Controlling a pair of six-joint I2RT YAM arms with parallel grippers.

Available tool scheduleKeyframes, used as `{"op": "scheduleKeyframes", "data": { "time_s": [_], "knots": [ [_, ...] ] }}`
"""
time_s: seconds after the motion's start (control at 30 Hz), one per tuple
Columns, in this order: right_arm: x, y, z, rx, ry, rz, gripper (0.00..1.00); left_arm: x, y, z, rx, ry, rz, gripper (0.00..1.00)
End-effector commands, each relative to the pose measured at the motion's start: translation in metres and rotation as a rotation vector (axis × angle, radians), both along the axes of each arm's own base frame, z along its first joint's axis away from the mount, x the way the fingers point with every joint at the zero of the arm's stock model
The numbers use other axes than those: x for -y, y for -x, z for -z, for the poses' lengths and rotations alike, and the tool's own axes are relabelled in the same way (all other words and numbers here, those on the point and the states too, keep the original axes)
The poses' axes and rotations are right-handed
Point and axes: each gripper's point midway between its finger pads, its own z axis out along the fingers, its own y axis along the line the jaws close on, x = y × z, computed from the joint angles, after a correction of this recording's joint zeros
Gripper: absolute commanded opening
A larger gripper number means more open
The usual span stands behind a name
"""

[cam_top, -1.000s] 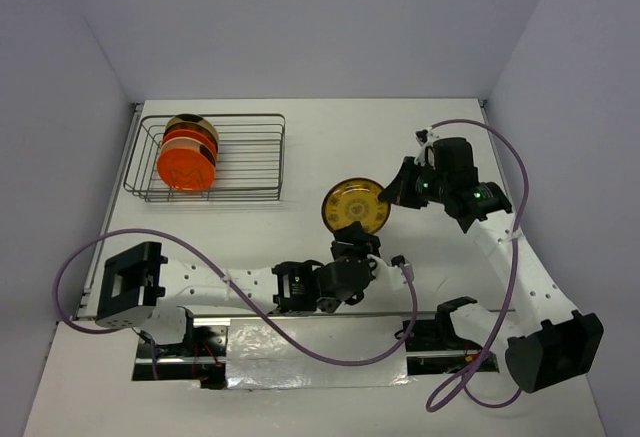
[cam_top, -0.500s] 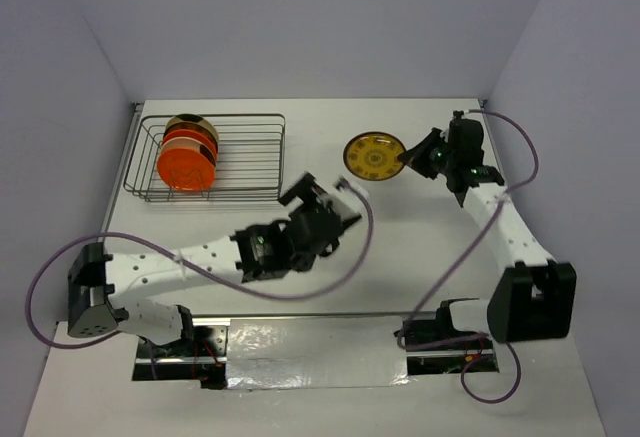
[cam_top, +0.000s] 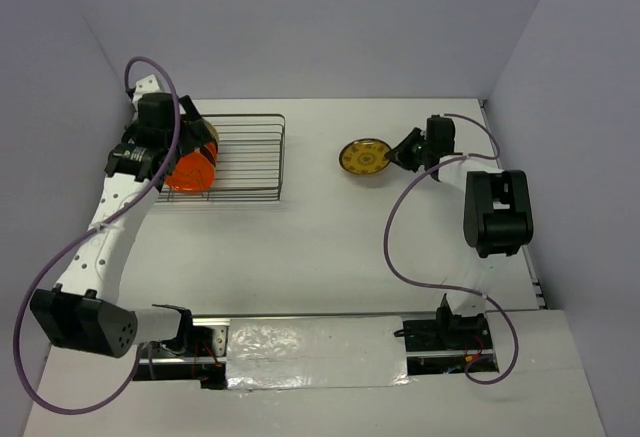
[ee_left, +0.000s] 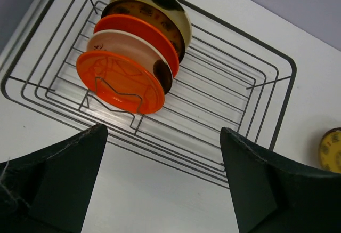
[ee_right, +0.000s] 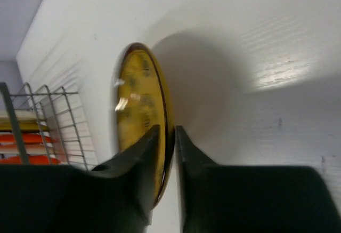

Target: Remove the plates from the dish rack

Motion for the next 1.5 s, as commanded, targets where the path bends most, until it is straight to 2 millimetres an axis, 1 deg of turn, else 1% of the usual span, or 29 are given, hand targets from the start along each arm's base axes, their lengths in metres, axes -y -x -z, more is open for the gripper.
{"op": "scheduleKeyframes", "data": {
  "time_s": [0.0, 0.03, 0.07, 0.1, 0.2, 0.27, 0.3, 0.33, 0.4, 0.43, 0.47, 0.5, 0.53, 0.57, 0.6, 0.63, 0.7, 0.73, 0.77, 0.8, 0.83, 0.87, 0.9, 1.0, 1.07, 1.13, 1.23, 1.4, 1.47],
  "knots": [
    [-0.003, -0.027, -0.035, 0.148, -0.005, -0.041, 0.26, 0.003, -0.011, 0.001, 0.010, 0.174, 0.018, 0.99],
    [-0.002, -0.025, -0.029, 0.132, 0.008, -0.045, 0.45, -0.002, -0.014, 0.002, 0.019, 0.189, -0.004, 0.99],
    [-0.001, -0.026, -0.028, 0.123, 0.020, -0.038, 0.51, -0.005, -0.016, 0.006, 0.014, 0.208, -0.016, 0.99],
    [-0.002, -0.026, -0.025, 0.109, 0.031, -0.039, 0.54, -0.015, -0.019, 0.008, 0.020, 0.237, -0.056, 1.00],
    [0.000, -0.013, -0.001, -0.024, 0.080, -0.032, 0.57, -0.029, -0.024, 0.016, 0.012, 0.295, -0.109, 0.99],
    [0.013, -0.007, 0.001, -0.067, 0.128, 0.029, 0.63, -0.035, -0.022, 0.021, -0.006, 0.318, -0.158, 0.99],
    [0.021, 0.010, 0.010, -0.164, 0.147, 0.086, 0.65, -0.040, -0.021, 0.022, -0.001, 0.315, -0.189, 0.99],
    [0.038, 0.016, 0.010, -0.192, 0.207, 0.169, 0.67, -0.043, -0.019, 0.023, -0.001, 0.320, -0.216, 1.00],
    [0.048, 0.036, -0.008, -0.175, 0.235, 0.244, 0.69, -0.051, -0.012, 0.026, 0.008, 0.353, -0.316, 0.99],
    [0.046, 0.054, 0.001, -0.182, 0.259, 0.245, 0.69, -0.053, -0.010, 0.034, 0.007, 0.364, -0.347, 0.99],
    [0.040, 0.053, -0.032, -0.065, 0.246, 0.230, 0.69, -0.056, -0.010, 0.033, 0.041, 0.405, -0.404, 0.97],
    [0.032, 0.058, -0.039, -0.029, 0.239, 0.195, 0.69, -0.056, -0.011, 0.035, 0.054, 0.427, -0.424, 0.96],
    [0.006, 0.074, -0.035, -0.019, 0.193, 0.081, 0.69, -0.056, -0.013, 0.043, 0.055, 0.467, -0.462, 0.95],
    [-0.008, 0.079, -0.050, 0.041, 0.174, 0.005, 0.69, -0.057, -0.014, 0.047, 0.051, 0.480, -0.485, 0.94],
    [-0.022, 0.087, -0.052, 0.053, 0.151, -0.063, 0.69, -0.060, -0.017, 0.045, 0.065, 0.487, -0.509, 0.94],
    [-0.044, 0.105, -0.051, 0.063, 0.132, -0.167, 0.69, -0.063, -0.023, 0.050, 0.069, 0.514, -0.541, 0.93],
    [-0.061, 0.124, -0.047, 0.075, 0.138, -0.248, 0.69, -0.064, -0.034, 0.052, 0.079, 0.546, -0.550, 0.88],
    [-0.073, 0.133, -0.048, 0.089, 0.143, -0.300, 0.69, -0.069, -0.040, 0.062, 0.063, 0.564, -0.570, 0.84],
    [-0.080, 0.142, -0.054, 0.117, 0.147, -0.342, 0.69, -0.070, -0.049, 0.059, 0.080, 0.582, -0.556, 0.74],
    [-0.083, 0.152, -0.049, 0.113, 0.144, -0.366, 0.69, -0.067, -0.058, 0.070, 0.049, 0.604, -0.539, 0.69],
    [-0.089, 0.159, -0.057, 0.150, 0.132, -0.399, 0.69, -0.070, -0.063, 0.074, 0.041, 0.611, -0.542, 0.68],
    [-0.089, 0.162, -0.057, 0.155, 0.131, -0.402, 0.69, -0.071, -0.070, 0.070, 0.046, 0.616, -0.531, 0.68],
    [-0.087, 0.167, -0.052, 0.146, 0.134, -0.400, 0.69, -0.074, -0.075, 0.085, 0.002, 0.607, -0.539, 0.68],
    [-0.081, 0.171, -0.053, 0.159, 0.155, -0.385, 0.68, -0.076, -0.082, 0.099, -0.039, 0.605, -0.539, 0.68],
    [-0.079, 0.170, -0.055, 0.166, 0.166, -0.374, 0.69, -0.075, -0.080, 0.112, -0.061, 0.609, -0.549, 0.65],
    [-0.079, 0.169, -0.056, 0.164, 0.168, -0.372, 0.68, -0.077, -0.087, 0.113, -0.028, 0.622, -0.535, 0.63],
    [-0.082, 0.169, -0.059, 0.175, 0.153, -0.384, 0.68, -0.079, -0.088, 0.127, -0.054, 0.620, -0.542, 0.59],
    [-0.081, 0.168, -0.054, 0.165, 0.158, -0.380, 0.68, -0.081, -0.088, 0.145, -0.084, 0.622, -0.550, 0.48],
    [-0.082, 0.169, -0.053, 0.161, 0.154, -0.383, 0.68, -0.081, -0.087, 0.152, -0.098, 0.627, -0.550, 0.47]
  ]
}}
